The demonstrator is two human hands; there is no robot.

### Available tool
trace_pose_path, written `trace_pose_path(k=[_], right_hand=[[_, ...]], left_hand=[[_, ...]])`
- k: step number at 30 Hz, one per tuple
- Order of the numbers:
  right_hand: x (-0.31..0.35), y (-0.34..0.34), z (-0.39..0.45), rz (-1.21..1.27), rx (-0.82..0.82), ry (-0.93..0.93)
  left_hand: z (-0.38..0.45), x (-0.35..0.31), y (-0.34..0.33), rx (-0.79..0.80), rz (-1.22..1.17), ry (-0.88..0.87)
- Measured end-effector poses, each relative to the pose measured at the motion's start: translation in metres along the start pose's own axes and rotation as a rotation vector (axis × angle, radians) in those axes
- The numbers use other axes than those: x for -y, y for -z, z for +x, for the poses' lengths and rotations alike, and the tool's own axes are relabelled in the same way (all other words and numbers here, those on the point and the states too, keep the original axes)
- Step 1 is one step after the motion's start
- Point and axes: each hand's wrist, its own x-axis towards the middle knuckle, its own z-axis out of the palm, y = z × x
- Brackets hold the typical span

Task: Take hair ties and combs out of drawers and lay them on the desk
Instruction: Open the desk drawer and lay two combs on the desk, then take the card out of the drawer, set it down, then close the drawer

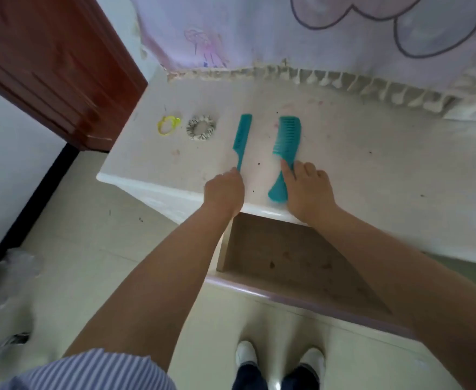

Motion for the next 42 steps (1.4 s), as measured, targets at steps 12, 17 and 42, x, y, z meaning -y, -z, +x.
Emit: trace_pose_path(k=[12,17,42], right_hand=[[-0.06,-0.018,-0.117,0.459,-0.369,-0.097],[-0.136,-0.042,-0.202,0.106,0.195,-0.316],[-0.2,-0.07,-0.211,0.844,0.384,-1.025]], left_hand=[[-0.093,-0.052,0.004,-0.184,-0.312,-0.739],[-0.104,-0.142,-0.025,0.252,-0.408,-0.729],[-0.096,-0.241,-0.046,0.571,-1.056,0.055]])
